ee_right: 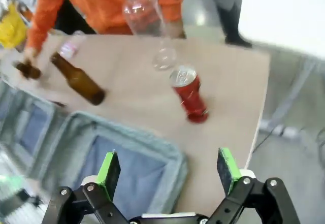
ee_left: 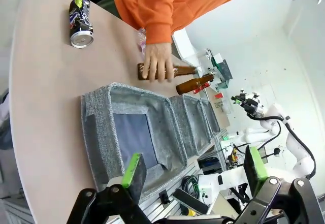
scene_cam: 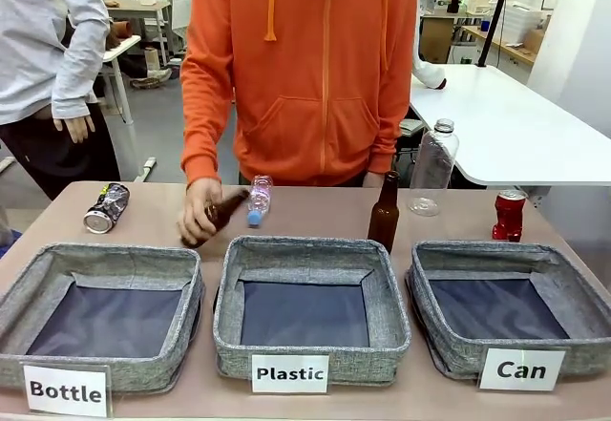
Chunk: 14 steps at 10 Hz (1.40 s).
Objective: Sort the can waste into the basket.
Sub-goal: Pick up the can waste from the table and place it in the right Fabric basket.
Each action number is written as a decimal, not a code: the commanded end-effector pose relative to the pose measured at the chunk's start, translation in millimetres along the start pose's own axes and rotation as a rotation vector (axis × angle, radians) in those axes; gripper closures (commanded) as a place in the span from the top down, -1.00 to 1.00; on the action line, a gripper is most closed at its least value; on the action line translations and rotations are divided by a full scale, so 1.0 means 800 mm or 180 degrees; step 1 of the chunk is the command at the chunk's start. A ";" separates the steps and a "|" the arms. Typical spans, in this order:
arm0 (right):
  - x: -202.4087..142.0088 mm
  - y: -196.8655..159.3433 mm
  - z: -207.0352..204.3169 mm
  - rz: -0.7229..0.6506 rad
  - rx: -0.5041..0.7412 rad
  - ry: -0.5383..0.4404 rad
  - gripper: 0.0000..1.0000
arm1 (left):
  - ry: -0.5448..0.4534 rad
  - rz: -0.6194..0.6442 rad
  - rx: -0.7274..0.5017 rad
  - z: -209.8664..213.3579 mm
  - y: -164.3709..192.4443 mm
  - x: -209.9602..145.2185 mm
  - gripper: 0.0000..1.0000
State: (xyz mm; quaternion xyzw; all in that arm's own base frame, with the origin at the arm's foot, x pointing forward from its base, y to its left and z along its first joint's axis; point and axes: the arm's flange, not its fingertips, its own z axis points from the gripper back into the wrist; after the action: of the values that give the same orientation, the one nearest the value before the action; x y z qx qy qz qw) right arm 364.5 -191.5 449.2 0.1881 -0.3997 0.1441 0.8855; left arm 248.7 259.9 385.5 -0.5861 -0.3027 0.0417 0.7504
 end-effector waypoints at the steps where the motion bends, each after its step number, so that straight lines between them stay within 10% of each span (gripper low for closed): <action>1: -0.006 -0.003 -0.045 0.0685 -0.0393 -0.0379 1.00 | -0.0059 -0.0083 -0.0078 0.001 0.000 0.002 1.00; 4: 0.007 0.003 -0.014 0.0428 -0.0177 -0.0064 1.00 | -0.0059 -0.0083 -0.0078 0.001 0.000 0.002 1.00; 10: 0.001 -0.028 -0.082 0.1473 0.0335 0.0278 1.00 | 0.0000 -0.0008 -0.0001 0.000 0.000 0.000 1.00; 14: 0.009 -0.051 -0.136 0.1435 0.0523 0.0232 1.00 | 0.0628 -0.0030 -0.0207 0.081 -0.098 -0.031 1.00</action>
State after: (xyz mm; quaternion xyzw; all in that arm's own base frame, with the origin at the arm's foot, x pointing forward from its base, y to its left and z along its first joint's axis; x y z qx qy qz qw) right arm 443.1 -172.1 386.2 0.1571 -0.3784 0.3685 0.8345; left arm 191.1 263.7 435.8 -0.6072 -0.2403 -0.0099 0.7573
